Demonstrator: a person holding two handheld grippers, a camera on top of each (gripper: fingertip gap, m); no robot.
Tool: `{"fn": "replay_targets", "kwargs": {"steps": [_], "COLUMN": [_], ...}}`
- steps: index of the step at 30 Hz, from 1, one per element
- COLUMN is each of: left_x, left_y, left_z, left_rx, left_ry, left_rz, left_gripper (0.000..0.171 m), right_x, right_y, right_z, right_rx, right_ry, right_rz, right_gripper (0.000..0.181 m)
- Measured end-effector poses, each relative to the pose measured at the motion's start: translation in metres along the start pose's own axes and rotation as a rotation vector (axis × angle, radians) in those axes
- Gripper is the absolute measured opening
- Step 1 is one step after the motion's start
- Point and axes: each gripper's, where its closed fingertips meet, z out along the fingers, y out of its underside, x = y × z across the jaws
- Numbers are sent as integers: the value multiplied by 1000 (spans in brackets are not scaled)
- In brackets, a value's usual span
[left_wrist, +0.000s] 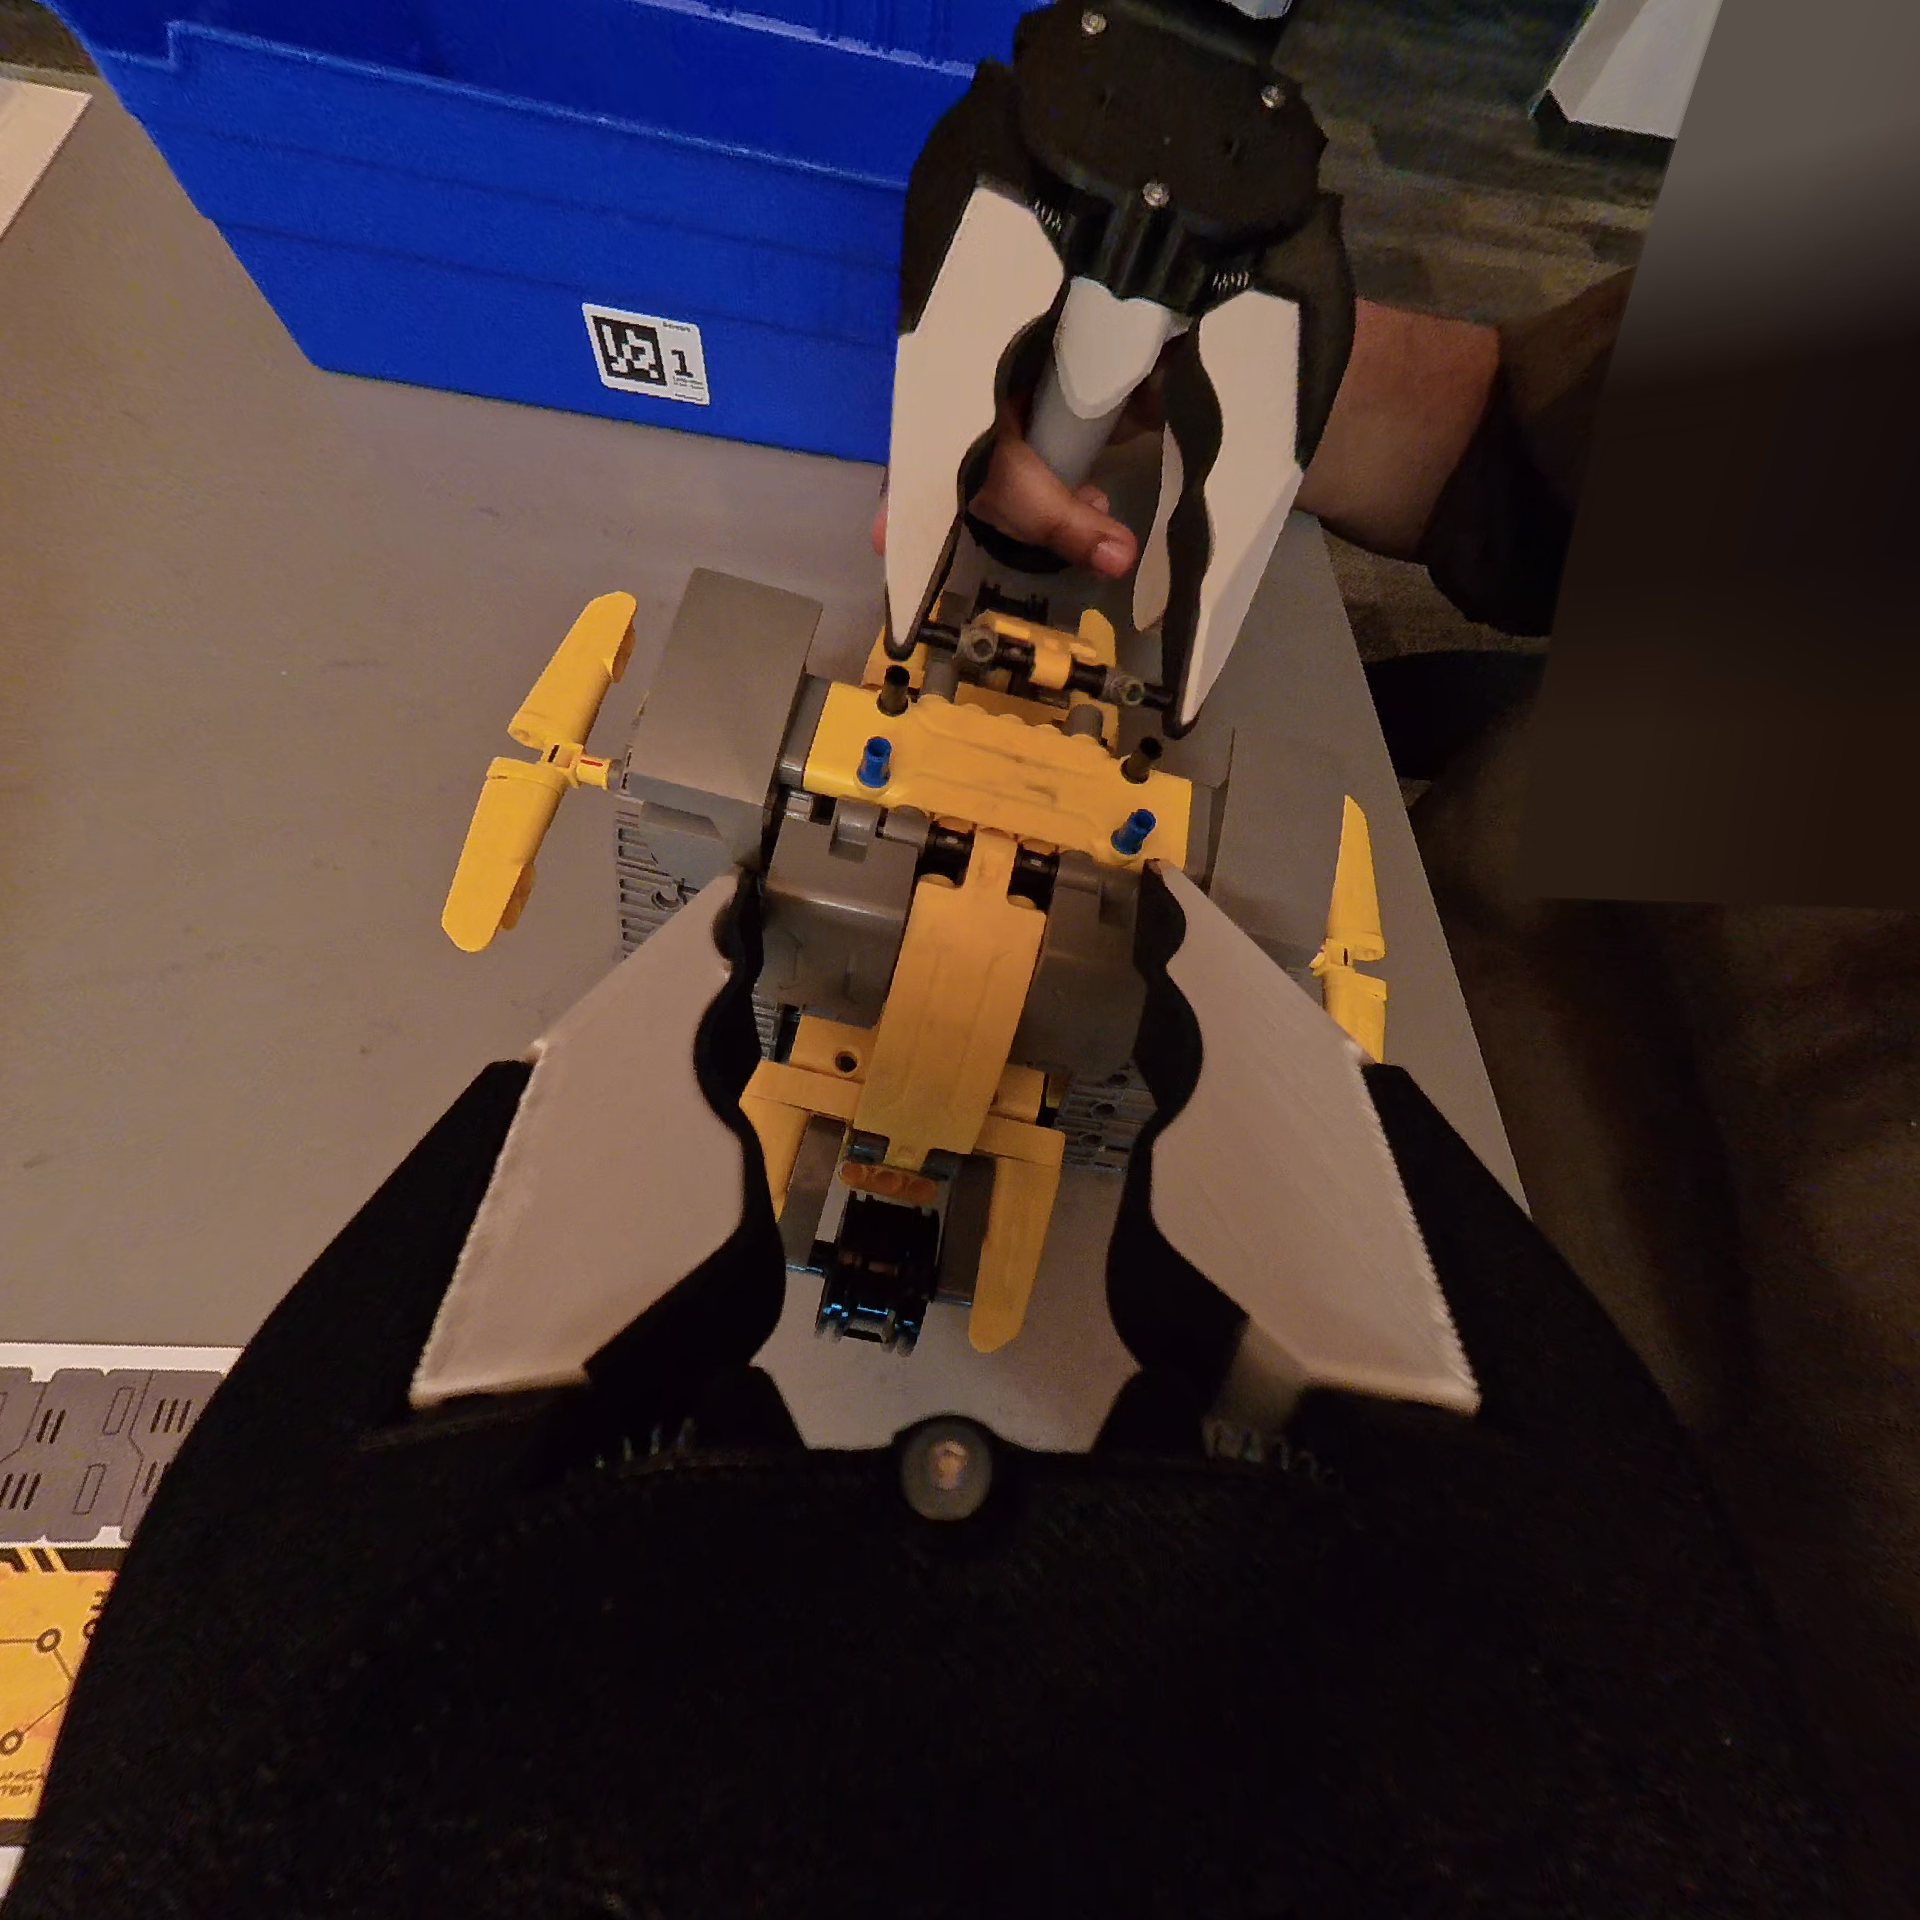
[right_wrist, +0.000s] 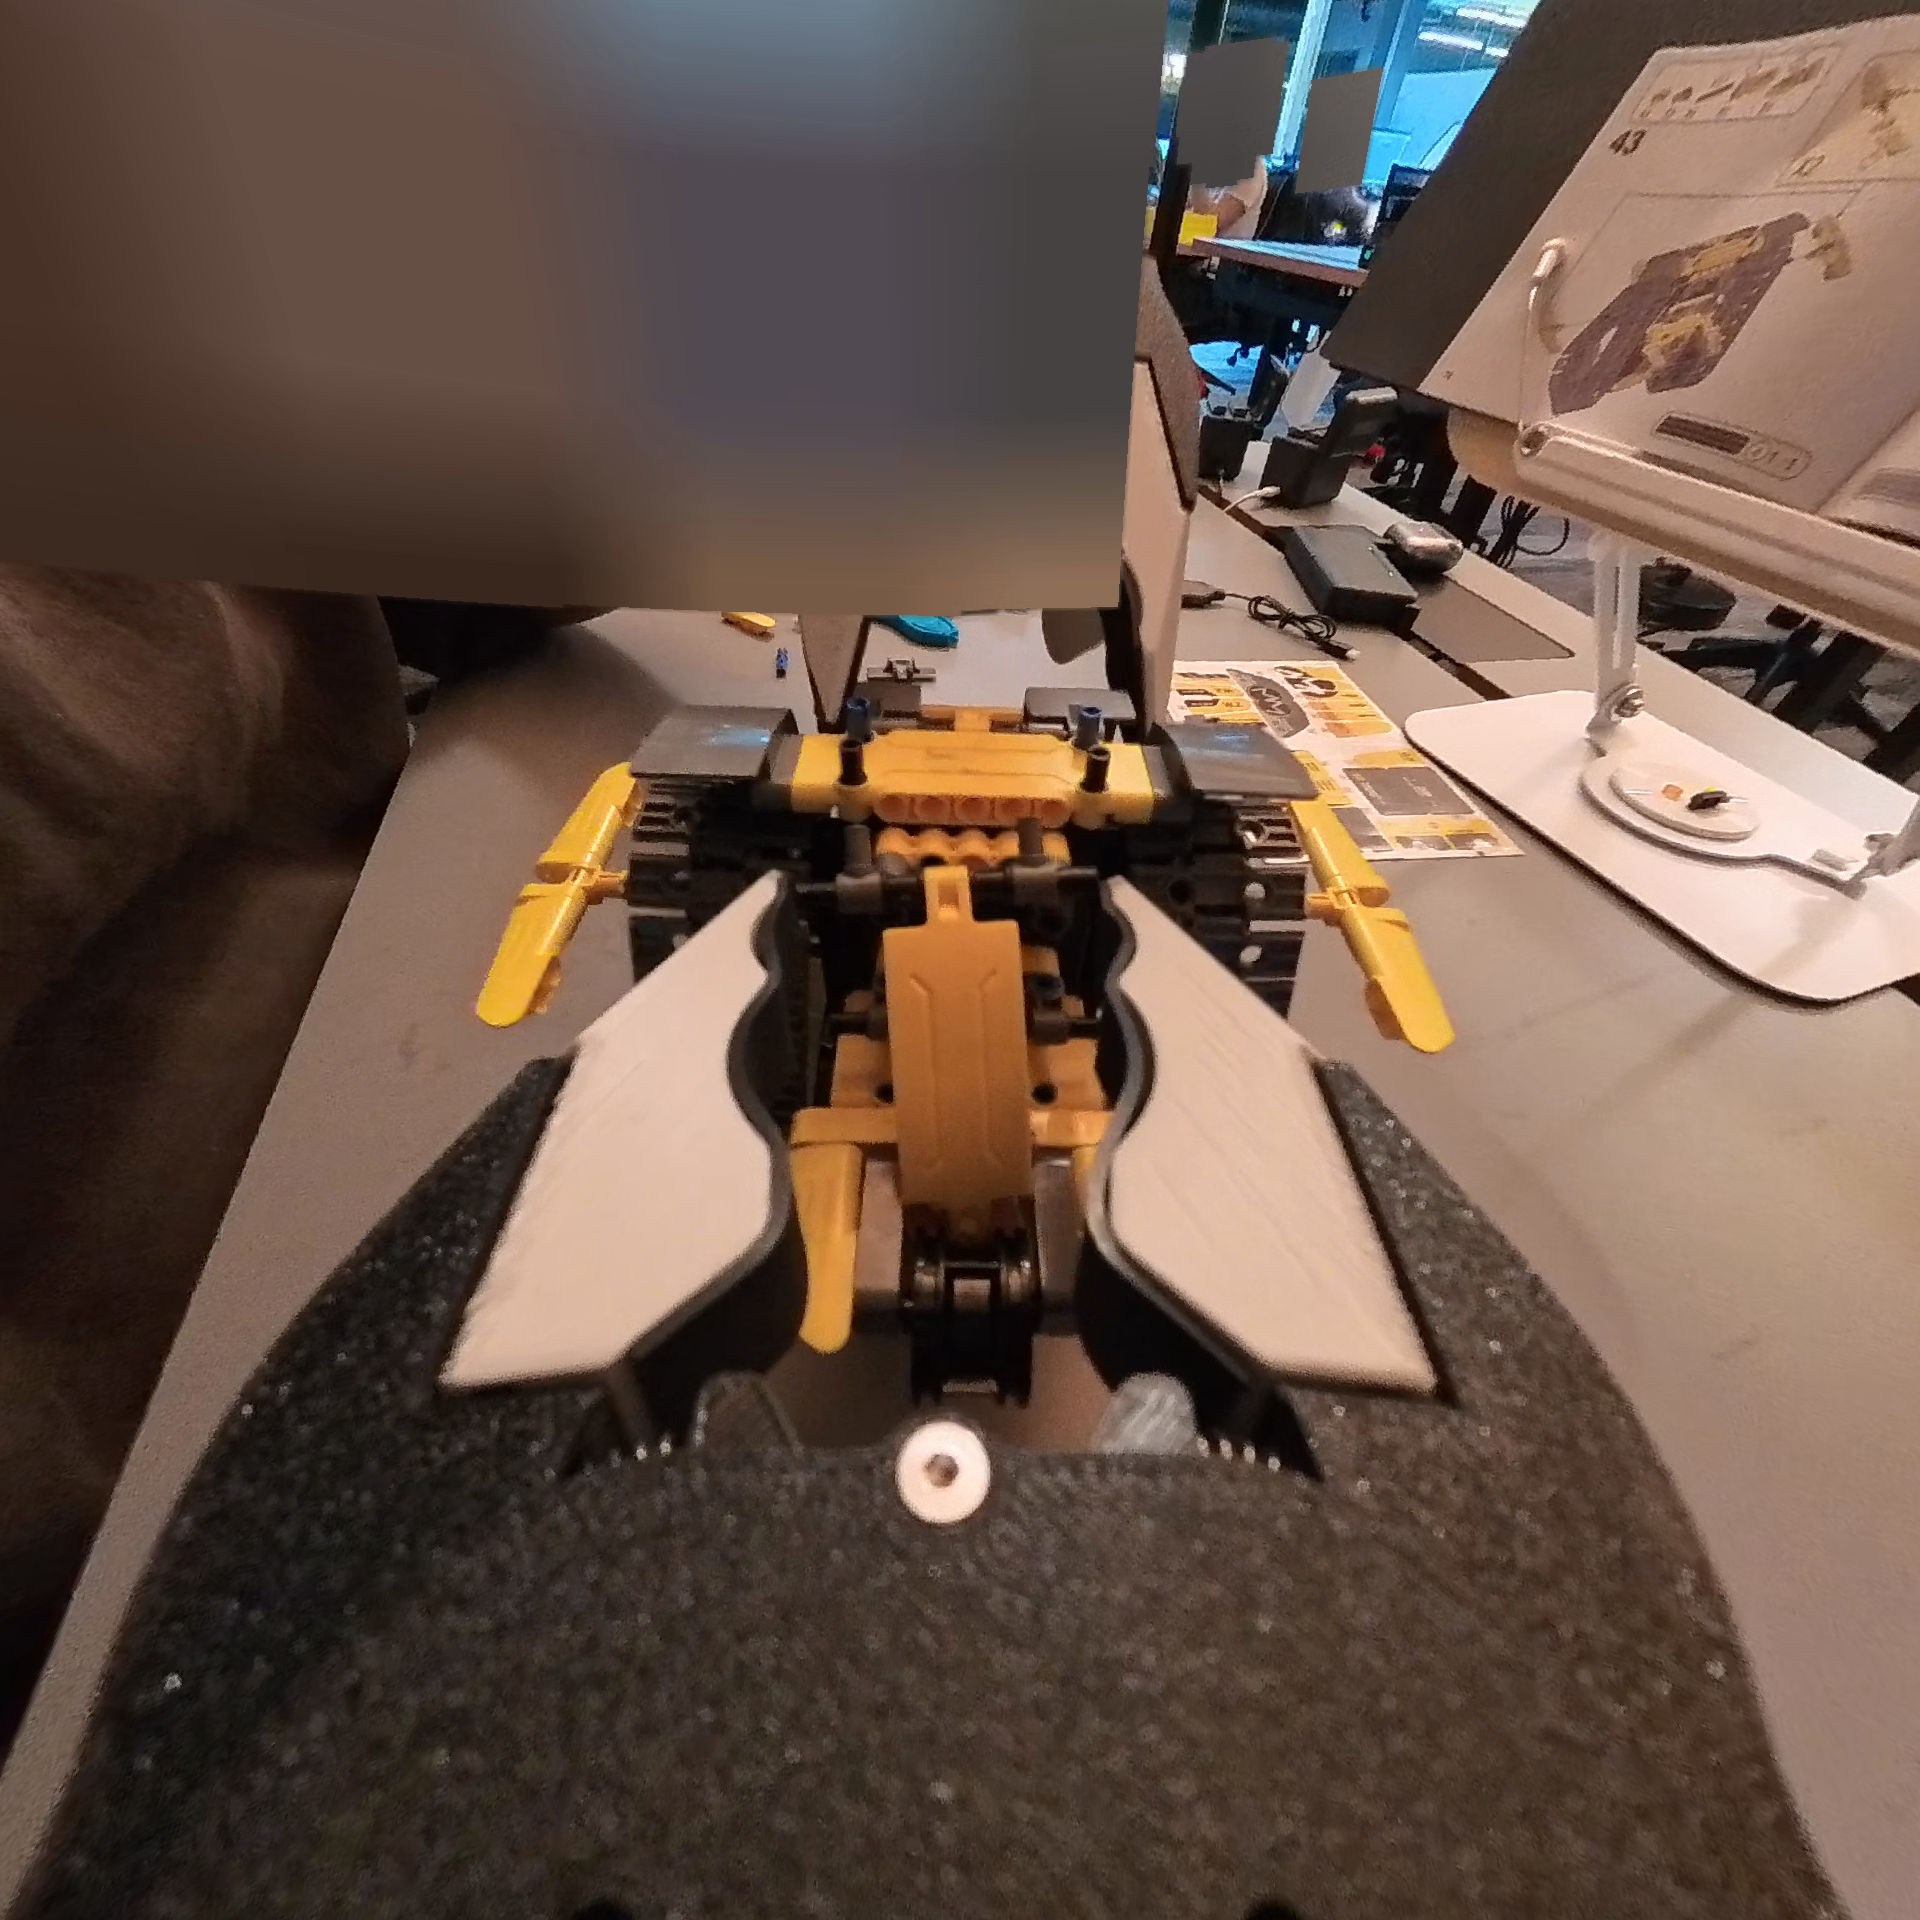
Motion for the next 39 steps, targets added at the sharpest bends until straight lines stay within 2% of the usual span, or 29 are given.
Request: {"fn": "replay_targets", "kwargs": {"steps": [4, 8, 16, 24, 31, 39], "left_x": [0, 0, 0, 0, 0, 0], "left_y": [0, 0, 0, -1, 0, 0], "left_z": [0, 0, 1, 1, 1, 1], "left_rx": [-2, -4, -7, -17, -25, -25], "left_ry": [-2, -4, -8, -18, -26, -28], "left_rz": [0, 0, 2, 2, -1, -1], "left_gripper": [71, 71, 71, 71, 71, 70], "right_x": [3, 7, 10, 10, 5, 8], "right_y": [-7, 0, 3, 5, 5, 4], "right_z": [-3, -4, -1, 1, 1, 4], "right_rx": [-26, -234, -644, -873, -1001, -936], "right_ry": [17, 32, -9, -38, -25, 7], "right_rz": [13, 55, -31, -39, -85, -32], "right_gripper": [56, 56, 56, 56, 56, 56]}}
